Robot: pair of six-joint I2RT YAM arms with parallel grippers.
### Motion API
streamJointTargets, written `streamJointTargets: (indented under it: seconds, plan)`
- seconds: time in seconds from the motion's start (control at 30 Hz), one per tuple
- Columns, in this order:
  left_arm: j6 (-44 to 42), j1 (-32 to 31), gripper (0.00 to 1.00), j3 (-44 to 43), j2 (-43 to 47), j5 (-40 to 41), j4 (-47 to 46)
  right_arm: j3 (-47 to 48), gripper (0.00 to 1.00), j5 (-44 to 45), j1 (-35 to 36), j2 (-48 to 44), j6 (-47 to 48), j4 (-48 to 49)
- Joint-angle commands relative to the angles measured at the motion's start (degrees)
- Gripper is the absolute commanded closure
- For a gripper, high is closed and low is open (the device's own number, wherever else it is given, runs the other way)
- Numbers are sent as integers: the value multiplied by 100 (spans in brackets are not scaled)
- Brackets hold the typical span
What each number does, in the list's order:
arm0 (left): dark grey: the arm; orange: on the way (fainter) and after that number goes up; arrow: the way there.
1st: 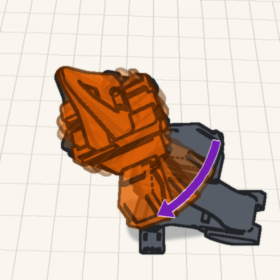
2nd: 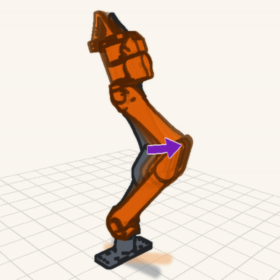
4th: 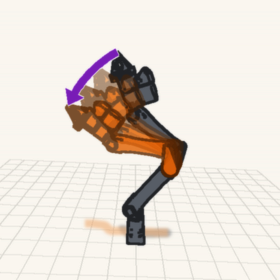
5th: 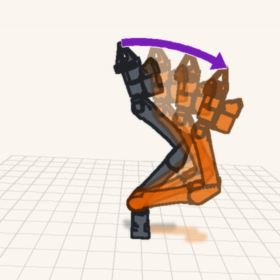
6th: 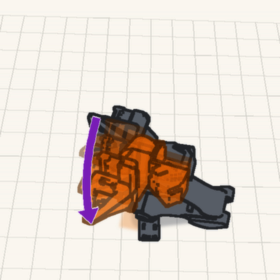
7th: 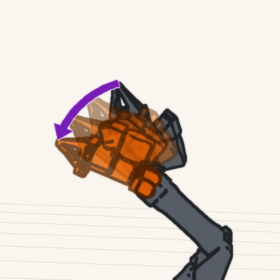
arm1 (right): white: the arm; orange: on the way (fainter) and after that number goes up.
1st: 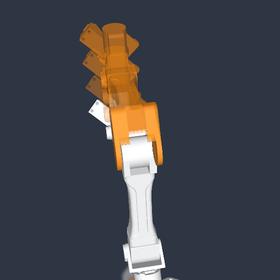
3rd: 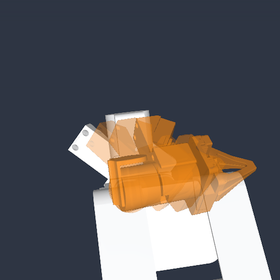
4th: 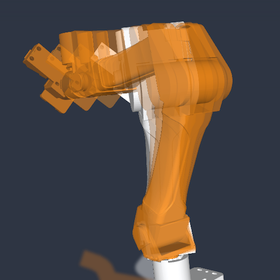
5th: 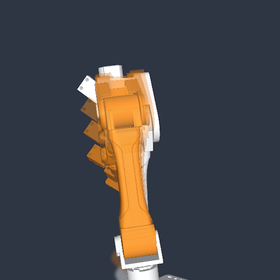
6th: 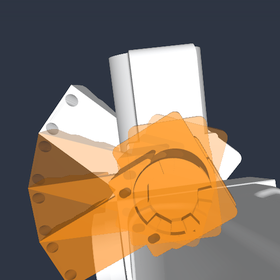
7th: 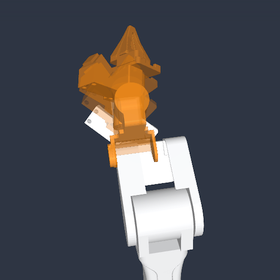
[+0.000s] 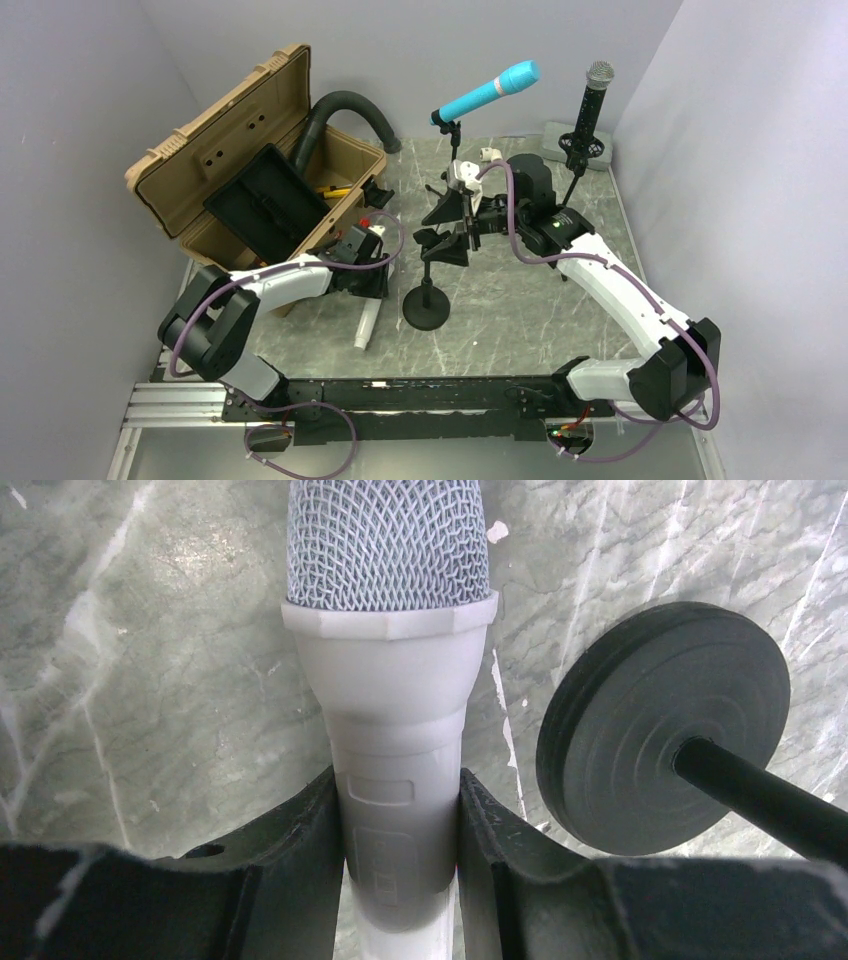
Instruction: Remove the microphone from the stand
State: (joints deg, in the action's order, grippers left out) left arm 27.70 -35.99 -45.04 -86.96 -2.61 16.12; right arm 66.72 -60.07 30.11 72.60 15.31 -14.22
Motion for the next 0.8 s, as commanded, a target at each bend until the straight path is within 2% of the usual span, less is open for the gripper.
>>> streamJointTargets:
  seconds: [0.0,0.2,0.33,0.63,0.77]
  plan:
    - [-45,-63,89,-187,-82,151,-304,253,28,12,64,52,1,126]
    - [-51,-72,87,-138,-176,165,-374,254,53,92,73,12,20,125]
    - [-61,-86,82,-94,-168,173,-407,229,66,125,67,-52,35,130]
    - [-41,-102,66,-32,-130,182,-433,130,91,216,74,-233,166,40]
    - [-13,-107,59,7,-103,152,-450,58,96,305,74,-332,241,17]
